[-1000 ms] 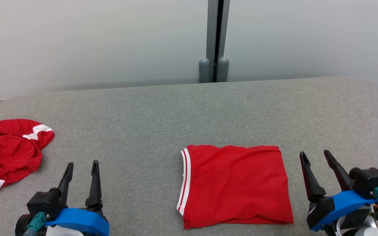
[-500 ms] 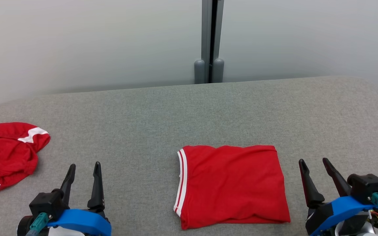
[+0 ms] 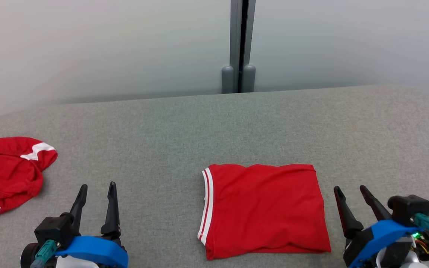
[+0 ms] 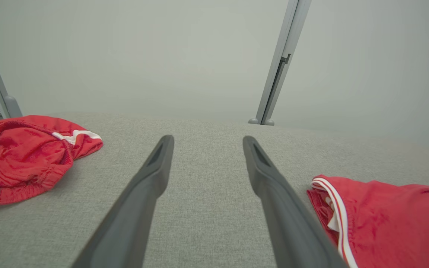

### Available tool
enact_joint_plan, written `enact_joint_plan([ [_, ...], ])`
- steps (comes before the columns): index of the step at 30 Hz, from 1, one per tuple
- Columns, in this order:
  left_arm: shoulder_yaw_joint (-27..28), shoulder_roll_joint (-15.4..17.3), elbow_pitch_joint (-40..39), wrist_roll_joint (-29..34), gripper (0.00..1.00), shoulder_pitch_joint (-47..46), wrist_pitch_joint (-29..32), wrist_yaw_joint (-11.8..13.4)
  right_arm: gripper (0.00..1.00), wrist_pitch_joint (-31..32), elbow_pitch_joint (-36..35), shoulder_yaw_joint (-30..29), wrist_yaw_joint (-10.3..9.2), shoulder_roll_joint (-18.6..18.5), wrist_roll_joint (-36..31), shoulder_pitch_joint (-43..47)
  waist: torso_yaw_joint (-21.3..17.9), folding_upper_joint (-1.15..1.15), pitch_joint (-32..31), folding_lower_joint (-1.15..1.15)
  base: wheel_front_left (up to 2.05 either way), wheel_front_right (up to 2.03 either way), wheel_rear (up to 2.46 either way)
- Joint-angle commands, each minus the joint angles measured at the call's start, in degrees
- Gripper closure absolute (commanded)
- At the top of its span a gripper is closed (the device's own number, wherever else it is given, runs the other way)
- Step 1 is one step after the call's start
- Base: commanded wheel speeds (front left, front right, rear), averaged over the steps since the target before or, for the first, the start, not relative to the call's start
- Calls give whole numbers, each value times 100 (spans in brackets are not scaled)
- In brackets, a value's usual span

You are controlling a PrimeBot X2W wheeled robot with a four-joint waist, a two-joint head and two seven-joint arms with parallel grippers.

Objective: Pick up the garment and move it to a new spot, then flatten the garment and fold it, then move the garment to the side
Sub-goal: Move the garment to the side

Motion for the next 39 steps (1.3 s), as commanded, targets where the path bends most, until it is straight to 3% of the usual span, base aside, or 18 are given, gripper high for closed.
enact_joint_plan([
  [1,0,29,-51,-9,0,-29,22,24,0,143,63,5,3,5,9,-135,23,0,54,0,0,0,0],
  [10,-99,120,-247,92,0,-305,146,-6,0,1476,1146,-36,3,12,100,-902,226,0,504,0,0,0,0],
  [18,-134,99,-255,115,0,-483,121,-19,0,1642,2265,-214,2,5,45,-1434,398,0,717,0,0,0,0],
  [22,-163,85,-210,109,0,-487,108,-22,0,1961,2721,27,3,32,38,-1514,415,0,733,0,0,0,0],
  [23,-164,85,-198,103,0,-480,98,-23,56,2044,2776,157,7,59,98,-1510,410,0,729,0,0,0,0],
  [24,-160,89,-191,96,0,-471,90,-21,90,2097,2774,271,16,79,167,-1505,398,0,728,0,0,0,0],
  [25,-156,93,-188,87,0,-462,84,-16,100,2195,2760,392,19,95,187,-1501,375,0,731,0,0,0,0],
  [28,-134,127,-199,74,0,-445,68,-16,100,2269,2438,626,16,51,87,-1564,248,0,761,0,0,0,0],
  [31,-100,182,-264,110,0,-449,21,-16,100,2449,1969,957,9,-296,0,-1761,28,0,832,0,0,0,0],
  [39,-2,360,-541,254,0,-635,-59,13,100,2905,823,2221,3,-2251,241,-2640,-804,0,1301,0,0,0,0],
])
